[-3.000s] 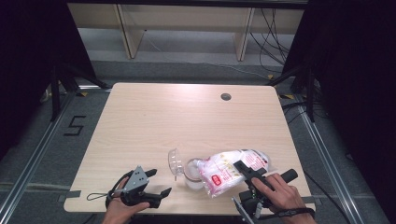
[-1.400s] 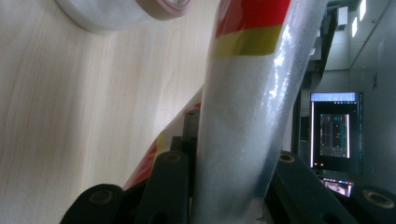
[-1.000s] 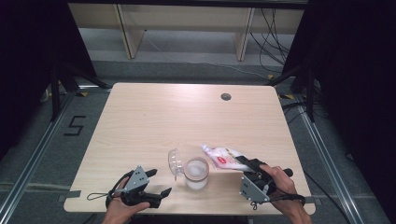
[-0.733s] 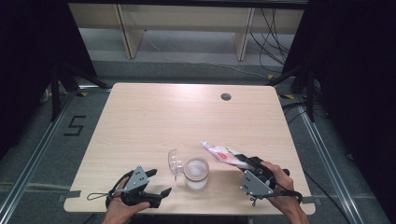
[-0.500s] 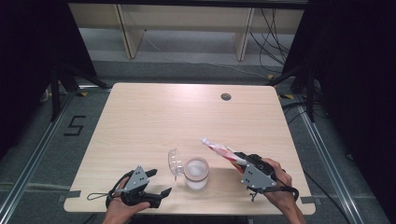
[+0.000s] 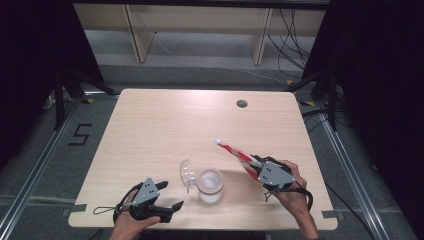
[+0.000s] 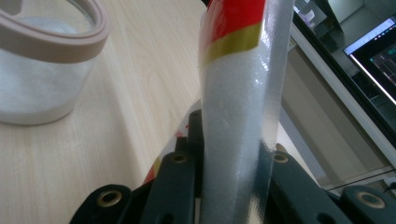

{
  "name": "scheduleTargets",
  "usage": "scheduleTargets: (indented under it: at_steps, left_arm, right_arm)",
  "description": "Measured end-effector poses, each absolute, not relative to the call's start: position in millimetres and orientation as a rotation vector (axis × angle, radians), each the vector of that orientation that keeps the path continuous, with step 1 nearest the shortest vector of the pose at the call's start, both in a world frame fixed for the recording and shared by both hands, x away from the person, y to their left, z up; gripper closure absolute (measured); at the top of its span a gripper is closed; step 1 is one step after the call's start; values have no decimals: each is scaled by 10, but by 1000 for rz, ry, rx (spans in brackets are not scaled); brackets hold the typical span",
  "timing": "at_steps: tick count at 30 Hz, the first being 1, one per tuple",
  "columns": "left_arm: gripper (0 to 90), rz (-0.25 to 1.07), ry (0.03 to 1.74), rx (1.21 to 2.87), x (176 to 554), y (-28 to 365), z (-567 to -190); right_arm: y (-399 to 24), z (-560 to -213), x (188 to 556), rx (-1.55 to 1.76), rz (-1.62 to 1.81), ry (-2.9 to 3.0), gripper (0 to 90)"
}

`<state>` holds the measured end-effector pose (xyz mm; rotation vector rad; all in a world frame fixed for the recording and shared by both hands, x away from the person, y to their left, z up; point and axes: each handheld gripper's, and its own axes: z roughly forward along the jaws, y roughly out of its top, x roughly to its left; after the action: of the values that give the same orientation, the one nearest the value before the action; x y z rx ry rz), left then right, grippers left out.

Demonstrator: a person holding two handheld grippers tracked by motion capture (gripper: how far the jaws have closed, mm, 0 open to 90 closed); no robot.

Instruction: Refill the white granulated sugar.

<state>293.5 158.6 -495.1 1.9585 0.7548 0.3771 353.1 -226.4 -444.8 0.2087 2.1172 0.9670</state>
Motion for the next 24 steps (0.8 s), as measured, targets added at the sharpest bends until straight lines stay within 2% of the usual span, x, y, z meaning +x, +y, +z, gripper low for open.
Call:
scheduleTargets:
  at_steps: [11,24]
  left_arm:
    - [162,369,758,1942,2932,1585,-4947]
    - [163,373,756,1940,2934,1597,-4942]
  right_arm:
    - [-2220,-4499,3697,274,1059,2089,813]
    - [-2356,-4558,3687,407,1109,2075,800]
